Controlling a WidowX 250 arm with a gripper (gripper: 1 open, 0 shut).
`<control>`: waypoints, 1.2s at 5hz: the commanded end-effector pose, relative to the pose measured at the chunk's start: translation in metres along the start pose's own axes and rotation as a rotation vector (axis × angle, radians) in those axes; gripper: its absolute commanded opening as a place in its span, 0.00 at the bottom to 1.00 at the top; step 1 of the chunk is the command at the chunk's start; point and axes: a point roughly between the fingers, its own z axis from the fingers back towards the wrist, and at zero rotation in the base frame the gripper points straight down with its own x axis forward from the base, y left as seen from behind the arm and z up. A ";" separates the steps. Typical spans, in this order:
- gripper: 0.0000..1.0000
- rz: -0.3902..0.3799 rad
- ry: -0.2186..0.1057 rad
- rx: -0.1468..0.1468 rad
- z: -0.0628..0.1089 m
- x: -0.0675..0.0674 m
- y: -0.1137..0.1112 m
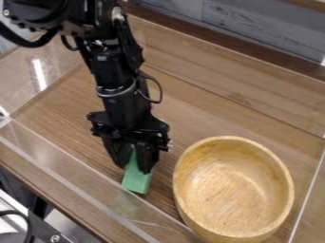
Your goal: Remove the green block from inside the brown bowl and put it on the table
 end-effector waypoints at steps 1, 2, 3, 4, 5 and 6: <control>0.00 -0.007 -0.044 -0.001 0.014 0.007 0.002; 0.00 -0.004 -0.044 -0.005 0.017 0.007 0.002; 0.00 -0.002 -0.043 -0.009 0.022 0.007 0.002; 0.00 0.000 -0.044 -0.014 0.028 0.007 0.002; 0.00 0.000 -0.049 -0.018 0.034 0.007 0.003; 0.00 -0.001 -0.054 -0.020 0.039 0.008 0.003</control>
